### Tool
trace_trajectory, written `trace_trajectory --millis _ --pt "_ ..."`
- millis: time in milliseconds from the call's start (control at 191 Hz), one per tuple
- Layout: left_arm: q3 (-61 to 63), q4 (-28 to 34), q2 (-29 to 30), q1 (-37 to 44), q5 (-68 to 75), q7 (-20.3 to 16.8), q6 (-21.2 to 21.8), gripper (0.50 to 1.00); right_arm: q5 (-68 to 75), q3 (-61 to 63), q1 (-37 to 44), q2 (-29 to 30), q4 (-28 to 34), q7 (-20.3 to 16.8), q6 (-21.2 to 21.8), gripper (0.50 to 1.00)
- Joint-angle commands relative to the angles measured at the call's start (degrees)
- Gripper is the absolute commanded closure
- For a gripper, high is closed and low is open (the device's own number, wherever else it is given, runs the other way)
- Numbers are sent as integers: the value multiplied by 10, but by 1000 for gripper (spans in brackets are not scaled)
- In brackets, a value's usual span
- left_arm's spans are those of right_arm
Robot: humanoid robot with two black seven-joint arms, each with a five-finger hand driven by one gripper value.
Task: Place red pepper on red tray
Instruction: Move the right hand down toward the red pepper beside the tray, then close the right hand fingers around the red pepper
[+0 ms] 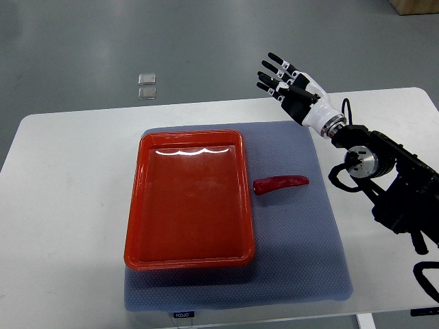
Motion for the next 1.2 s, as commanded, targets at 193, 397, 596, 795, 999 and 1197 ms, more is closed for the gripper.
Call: trace_trajectory --millis 193,397,596,795,999,1197 --pt "-2 0 0 0 1 0 -2 500 -197 -427 244 -163 81 -20 27 585" --pt "0 0 0 0 0 0 -3 500 -204 -579 365 -186 171 -59 64 585" --pt "-1 0 0 1 0 0 -3 500 -205 -604 352 -182 200 -65 38 587" --pt "-2 0 0 1 0 6 -7 500 -212 -607 330 -183 203 -64 -15 587" --pt "-1 0 0 1 0 7 -7 500 -264 -617 303 -185 200 -63 -45 591" --pt "-2 -1 0 1 0 9 -8 500 -273 -617 272 -184 194 -63 -74 595"
